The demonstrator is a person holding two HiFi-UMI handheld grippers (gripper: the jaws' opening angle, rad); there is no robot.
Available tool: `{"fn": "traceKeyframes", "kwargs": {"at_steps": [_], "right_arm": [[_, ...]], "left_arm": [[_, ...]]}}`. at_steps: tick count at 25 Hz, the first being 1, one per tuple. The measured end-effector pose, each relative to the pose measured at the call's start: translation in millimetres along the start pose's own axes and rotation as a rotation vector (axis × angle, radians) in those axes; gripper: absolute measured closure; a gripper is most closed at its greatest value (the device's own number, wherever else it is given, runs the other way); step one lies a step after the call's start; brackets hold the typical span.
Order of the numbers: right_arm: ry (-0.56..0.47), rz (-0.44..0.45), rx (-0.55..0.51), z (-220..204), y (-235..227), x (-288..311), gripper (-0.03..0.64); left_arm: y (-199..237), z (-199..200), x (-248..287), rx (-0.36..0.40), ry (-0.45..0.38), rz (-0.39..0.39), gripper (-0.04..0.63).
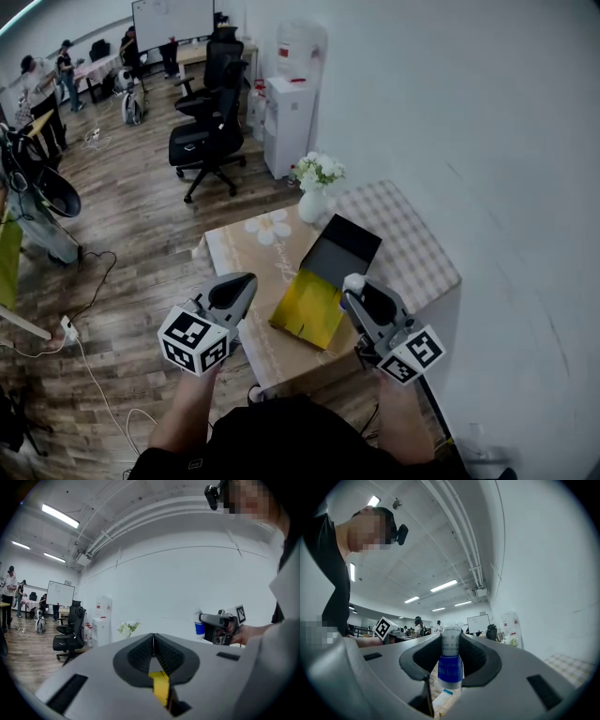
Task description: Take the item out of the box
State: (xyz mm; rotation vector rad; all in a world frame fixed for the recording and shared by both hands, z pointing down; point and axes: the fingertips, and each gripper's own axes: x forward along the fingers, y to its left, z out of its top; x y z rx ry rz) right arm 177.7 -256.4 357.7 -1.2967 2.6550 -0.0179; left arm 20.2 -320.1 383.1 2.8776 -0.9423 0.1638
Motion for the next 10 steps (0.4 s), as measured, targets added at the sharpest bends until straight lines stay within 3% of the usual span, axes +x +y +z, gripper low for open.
{"fn": "traceKeyframes", "kwargs": {"at_steps": [10], "right_arm": [[-0.005,-0.005,0.01,-1.1,-2.6,0.1,0.489]], "left_arm": [[-0.6,-2.7,3.9,-0.003,0.007,-0.015,0.58]]}}
